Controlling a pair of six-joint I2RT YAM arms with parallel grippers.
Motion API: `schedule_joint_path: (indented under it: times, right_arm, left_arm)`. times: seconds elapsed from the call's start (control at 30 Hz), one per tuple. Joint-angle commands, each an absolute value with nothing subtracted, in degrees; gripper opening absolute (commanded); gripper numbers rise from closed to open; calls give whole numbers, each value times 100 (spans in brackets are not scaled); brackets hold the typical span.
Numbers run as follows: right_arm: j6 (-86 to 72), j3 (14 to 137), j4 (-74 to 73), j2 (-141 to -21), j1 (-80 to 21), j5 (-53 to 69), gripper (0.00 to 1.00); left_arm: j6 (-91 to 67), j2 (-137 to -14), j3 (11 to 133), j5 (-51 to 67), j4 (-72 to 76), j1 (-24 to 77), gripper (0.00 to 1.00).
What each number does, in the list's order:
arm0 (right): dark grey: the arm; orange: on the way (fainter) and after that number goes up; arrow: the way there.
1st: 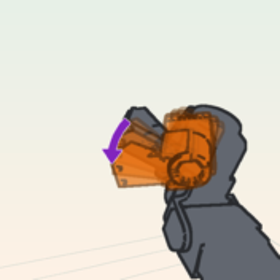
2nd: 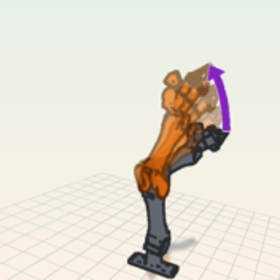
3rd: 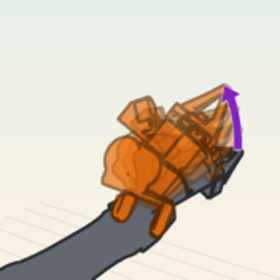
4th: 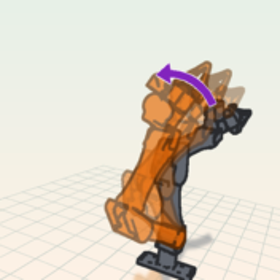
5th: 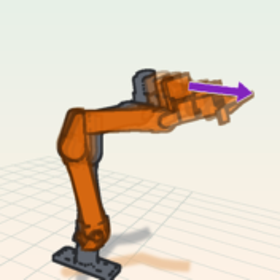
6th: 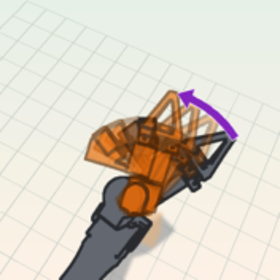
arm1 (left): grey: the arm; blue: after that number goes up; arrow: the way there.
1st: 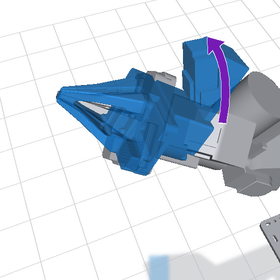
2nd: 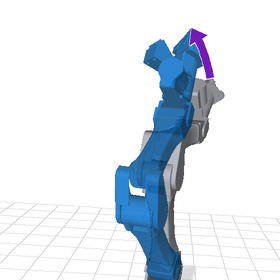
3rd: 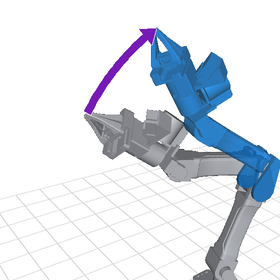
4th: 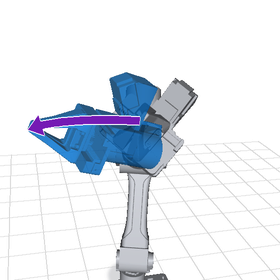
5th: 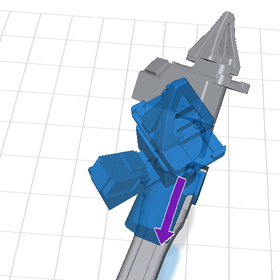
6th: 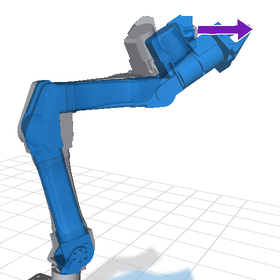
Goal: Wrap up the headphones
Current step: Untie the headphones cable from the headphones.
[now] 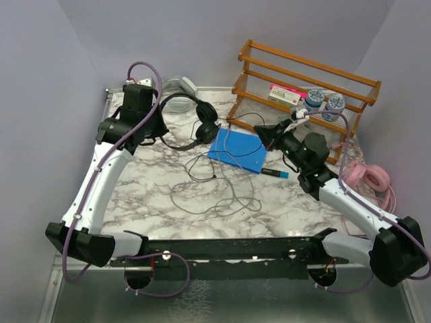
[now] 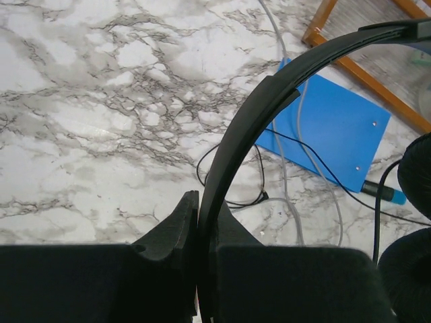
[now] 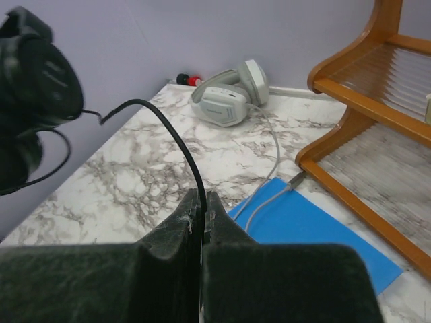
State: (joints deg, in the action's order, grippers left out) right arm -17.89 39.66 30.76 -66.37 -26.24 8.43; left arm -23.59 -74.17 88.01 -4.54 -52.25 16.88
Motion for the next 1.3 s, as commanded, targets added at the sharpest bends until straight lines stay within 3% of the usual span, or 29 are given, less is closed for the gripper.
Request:
schedule_joint_path:
  times: [0.0,0.1,0.23,0.4,0.6,0.83,1.03,1.27]
  right_arm:
    - [-1524,3771,3067,-6229,-2642,1818,0]
    - [-1537,3888,2684,-6128,-2641,2490,1]
    - [-1629,3994,2543,-5824,-2639,2162,1]
    - [-1275,5222,1721,-6120,-2640,2144,1]
    - [-1338,6406,1129,-6747,-2645,2763,1]
    - [-1469,5653,1102,-6427,-2637,3425,1]
    - [-1347,4755,464,-6037,-2640,2497,1]
    - [-1693,4359,140,-6269,-2604,76,1]
  left_arm:
    - [-2662,-7508,8605,-1100,-4850,1688,0]
    - [-2789,-7521,8447,-1141,-4607,1688,0]
    - [-2548,-7519,8165,-877,-4286,1695,0]
    - [-2125,-7546,7778,-475,-4044,1806,0]
    - [-2066,-7390,7494,-1211,-3860,2451,0]
    - [-2975,-7154,7643,-1778,-3849,2412,0]
    - [-3274,-7127,7919,-1270,-3879,2285,0]
    - [-3087,-7055,7991,-584,-3966,2242,0]
